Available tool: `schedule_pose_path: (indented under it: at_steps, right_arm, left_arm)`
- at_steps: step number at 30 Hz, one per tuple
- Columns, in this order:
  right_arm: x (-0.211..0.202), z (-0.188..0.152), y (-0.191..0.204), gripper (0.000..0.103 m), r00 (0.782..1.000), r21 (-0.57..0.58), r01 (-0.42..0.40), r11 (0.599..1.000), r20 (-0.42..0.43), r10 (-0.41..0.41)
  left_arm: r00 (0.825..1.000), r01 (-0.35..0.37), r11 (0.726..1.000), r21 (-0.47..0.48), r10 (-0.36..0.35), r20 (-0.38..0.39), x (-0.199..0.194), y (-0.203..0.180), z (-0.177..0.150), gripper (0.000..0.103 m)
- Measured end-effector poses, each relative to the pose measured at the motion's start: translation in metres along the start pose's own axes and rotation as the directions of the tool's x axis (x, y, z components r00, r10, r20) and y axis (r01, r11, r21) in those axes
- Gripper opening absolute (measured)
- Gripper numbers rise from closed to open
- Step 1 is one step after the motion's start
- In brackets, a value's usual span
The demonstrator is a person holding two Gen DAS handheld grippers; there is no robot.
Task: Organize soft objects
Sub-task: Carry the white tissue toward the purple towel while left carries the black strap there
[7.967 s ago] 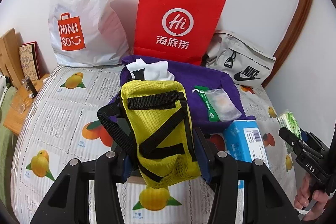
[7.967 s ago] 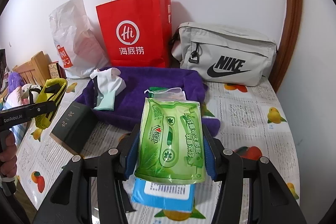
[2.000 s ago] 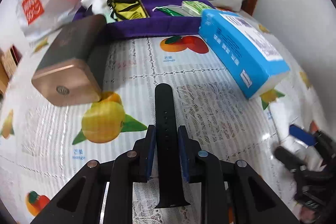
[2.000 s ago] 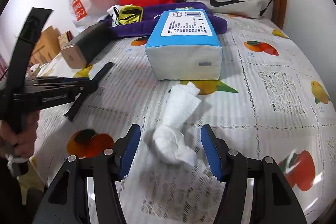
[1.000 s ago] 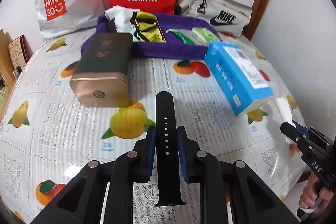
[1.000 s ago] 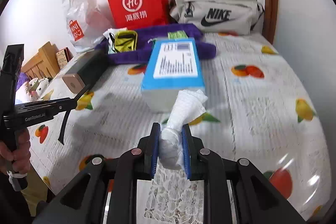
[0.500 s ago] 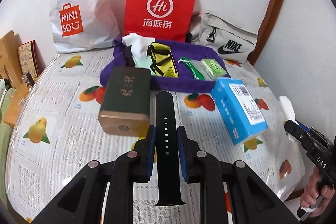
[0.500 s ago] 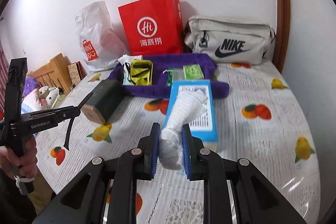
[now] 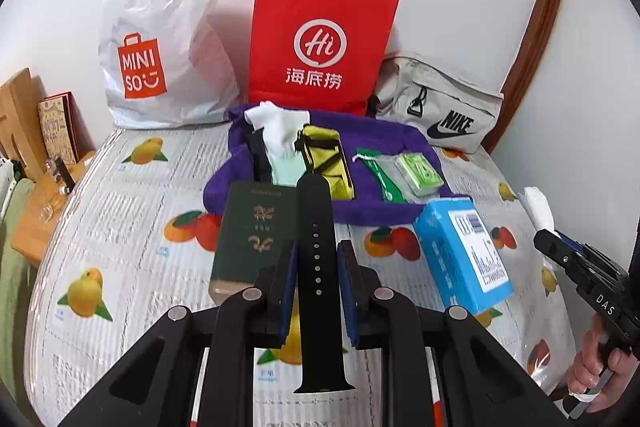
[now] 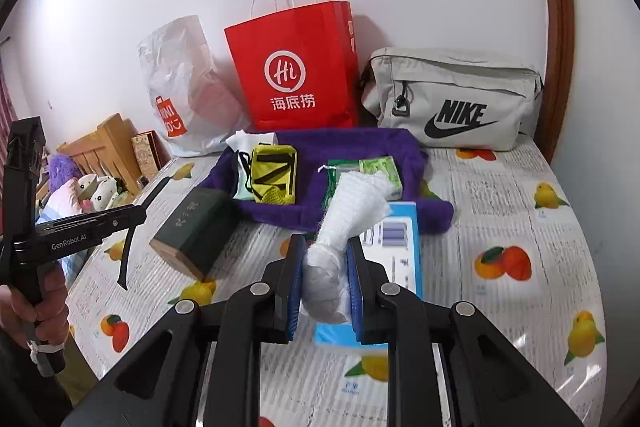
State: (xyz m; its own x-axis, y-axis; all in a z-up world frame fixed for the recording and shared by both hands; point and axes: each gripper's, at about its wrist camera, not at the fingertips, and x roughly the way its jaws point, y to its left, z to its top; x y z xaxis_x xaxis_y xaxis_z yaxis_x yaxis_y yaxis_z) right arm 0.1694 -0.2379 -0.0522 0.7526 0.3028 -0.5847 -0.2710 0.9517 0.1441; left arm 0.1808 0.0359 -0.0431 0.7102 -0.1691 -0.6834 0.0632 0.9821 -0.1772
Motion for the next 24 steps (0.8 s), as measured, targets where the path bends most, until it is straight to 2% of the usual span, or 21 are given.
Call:
schedule_pose_path:
  at_steps: [24]
  right_arm:
    - [0.046, 0.063, 0.003, 0.02, 1.0, -0.078, -0.005, 0.997, 0.027, 0.007]
  left_arm:
    - [0.999, -0.023, 1.0, -0.009, 0.023, 0.036, 0.024, 0.014, 0.056, 0.02]
